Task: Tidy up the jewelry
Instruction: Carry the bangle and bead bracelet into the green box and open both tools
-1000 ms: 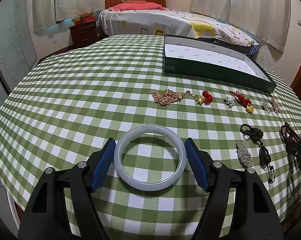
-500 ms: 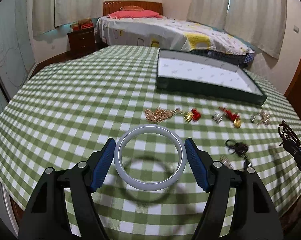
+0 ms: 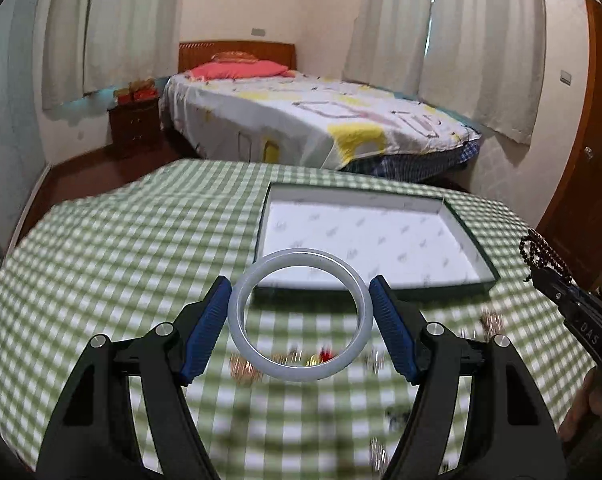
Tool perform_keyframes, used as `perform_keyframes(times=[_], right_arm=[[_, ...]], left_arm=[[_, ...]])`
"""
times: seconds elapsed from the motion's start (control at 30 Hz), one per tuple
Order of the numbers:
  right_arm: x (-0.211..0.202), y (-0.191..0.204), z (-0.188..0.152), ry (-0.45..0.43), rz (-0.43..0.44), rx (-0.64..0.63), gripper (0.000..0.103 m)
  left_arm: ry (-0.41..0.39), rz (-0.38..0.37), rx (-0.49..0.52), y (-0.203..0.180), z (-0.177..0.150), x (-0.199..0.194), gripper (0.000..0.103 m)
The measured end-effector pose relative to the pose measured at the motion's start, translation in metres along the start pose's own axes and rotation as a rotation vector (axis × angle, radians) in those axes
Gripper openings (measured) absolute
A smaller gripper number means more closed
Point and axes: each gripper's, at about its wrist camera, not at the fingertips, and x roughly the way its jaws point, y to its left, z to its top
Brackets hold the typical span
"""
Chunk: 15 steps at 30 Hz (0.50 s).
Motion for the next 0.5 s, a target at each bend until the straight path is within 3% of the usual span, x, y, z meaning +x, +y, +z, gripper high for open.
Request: perform_keyframes(times=[0.27,0.5], right_arm=[[0.067,-0.006,0.030,0.026,0.003,0.002,0.012],[0.123,-0.019,0.018,0.140,-0.015,0.006,0.012]], left_arm=[[0.014,-0.033,0.041,-0.028,0.043,0.079,0.069],[0.150,-0.037,0.062,-0.038,0.033,0.157,0.069]])
